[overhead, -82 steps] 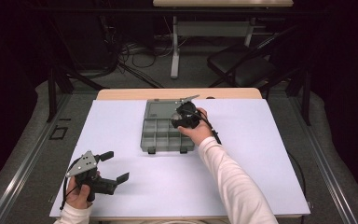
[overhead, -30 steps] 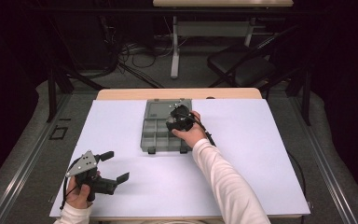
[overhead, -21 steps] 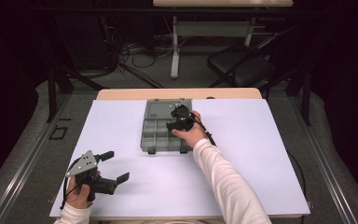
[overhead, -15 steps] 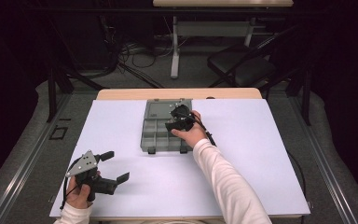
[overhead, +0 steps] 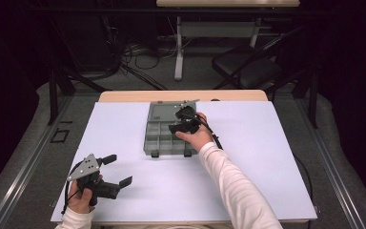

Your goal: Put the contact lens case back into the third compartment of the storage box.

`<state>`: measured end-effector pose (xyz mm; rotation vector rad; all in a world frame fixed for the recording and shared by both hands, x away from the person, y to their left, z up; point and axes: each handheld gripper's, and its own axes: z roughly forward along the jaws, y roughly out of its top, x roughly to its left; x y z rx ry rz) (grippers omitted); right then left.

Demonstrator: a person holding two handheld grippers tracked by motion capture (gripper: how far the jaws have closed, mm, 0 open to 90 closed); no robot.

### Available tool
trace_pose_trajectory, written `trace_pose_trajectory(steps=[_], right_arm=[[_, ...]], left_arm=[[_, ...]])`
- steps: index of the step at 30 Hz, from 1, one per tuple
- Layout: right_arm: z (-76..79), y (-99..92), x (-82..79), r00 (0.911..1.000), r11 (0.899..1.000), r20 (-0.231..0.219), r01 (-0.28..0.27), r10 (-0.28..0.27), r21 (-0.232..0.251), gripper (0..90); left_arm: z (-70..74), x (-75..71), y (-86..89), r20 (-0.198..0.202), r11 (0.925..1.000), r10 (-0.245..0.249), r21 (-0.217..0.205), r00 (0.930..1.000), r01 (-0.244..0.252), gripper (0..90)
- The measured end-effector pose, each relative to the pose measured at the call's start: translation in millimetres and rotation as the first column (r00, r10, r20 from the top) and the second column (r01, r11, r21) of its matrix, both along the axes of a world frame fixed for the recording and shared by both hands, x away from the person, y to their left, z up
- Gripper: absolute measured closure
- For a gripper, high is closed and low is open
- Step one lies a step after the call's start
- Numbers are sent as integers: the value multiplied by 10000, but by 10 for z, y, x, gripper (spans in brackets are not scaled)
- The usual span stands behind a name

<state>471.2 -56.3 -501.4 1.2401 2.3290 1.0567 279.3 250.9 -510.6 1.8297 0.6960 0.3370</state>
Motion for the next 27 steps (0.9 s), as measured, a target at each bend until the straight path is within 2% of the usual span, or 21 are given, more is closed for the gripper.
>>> trace_pose_trajectory(steps=[3,8,10,11,15,27], right_arm=[[31,-9,-22,10000,9999,-40,9,-9,114,411],[80,-14,-77,9990,9999,-447,-93,88,-105,430],[98,-15,-100,9988,9998,-487,-106,97,-183,415],[108,-16,-118,9994,9999,-350,-65,59,-158,416],[173,-19,-199,9986,9997,-467,-257,253,-62,389],[316,-70,-575,9946,9920,-189,-1005,1022,770,254]], left_arm=[[0,2,-1,0,10000,-2,-4,10000,2,3],[0,1,-1,2,10000,-3,-6,10000,3,3],[0,0,-3,14,10000,14,-11,10000,-14,3],[0,0,-4,17,10000,19,-13,10000,-19,3],[0,0,-1,4,10000,-1,-2,10000,1,3],[2,-3,-2,6,10000,-44,7,10000,44,3]])
